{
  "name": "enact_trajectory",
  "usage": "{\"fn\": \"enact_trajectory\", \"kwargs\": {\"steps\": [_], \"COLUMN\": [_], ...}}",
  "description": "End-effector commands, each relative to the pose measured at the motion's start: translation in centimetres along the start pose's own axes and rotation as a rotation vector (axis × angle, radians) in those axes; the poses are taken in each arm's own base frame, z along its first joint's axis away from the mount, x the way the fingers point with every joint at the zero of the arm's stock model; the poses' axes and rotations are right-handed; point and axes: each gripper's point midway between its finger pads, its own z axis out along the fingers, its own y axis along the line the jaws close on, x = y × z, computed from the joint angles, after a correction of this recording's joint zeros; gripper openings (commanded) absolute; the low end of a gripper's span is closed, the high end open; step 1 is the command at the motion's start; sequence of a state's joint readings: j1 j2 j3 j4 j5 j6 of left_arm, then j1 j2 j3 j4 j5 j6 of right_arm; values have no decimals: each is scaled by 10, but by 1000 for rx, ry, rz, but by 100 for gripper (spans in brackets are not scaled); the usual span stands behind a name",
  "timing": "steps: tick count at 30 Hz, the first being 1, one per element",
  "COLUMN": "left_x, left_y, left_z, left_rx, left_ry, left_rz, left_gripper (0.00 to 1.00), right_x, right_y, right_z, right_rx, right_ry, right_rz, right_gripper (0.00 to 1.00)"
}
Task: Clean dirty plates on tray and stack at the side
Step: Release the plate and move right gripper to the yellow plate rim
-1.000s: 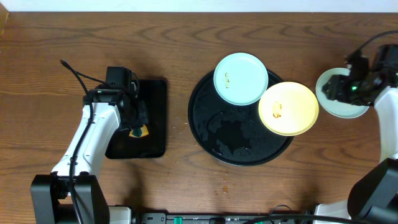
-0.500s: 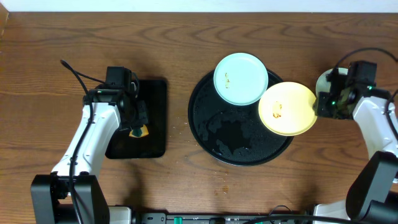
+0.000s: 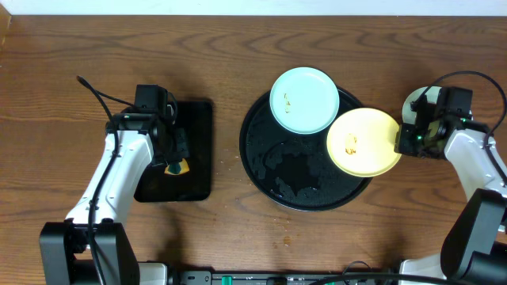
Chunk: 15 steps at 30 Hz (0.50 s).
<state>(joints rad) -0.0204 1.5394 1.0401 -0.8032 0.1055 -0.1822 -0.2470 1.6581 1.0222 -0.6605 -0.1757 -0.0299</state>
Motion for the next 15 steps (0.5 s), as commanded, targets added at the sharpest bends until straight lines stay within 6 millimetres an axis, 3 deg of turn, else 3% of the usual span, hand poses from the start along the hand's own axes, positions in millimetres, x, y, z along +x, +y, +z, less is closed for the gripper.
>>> {"fn": "enact_trajectory", "kwargs": {"steps": [1, 8, 15], "left_x": [2, 2, 1], "left_y": [0, 0, 0], "left_z": [2, 2, 2], "left_rx": [4, 4, 5], "left_ry": [9, 8, 5], "left_rz": [11, 11, 11], "left_gripper": [8, 8, 8], "right_x": [-12, 17, 60], "right_y": [9, 44, 81], "right_z": [-24, -53, -37], "right_rx": [-19, -158, -162], "right_ry": [-27, 64, 209], "right_rz": [53, 145, 135], "right_gripper": [1, 1, 1]}}
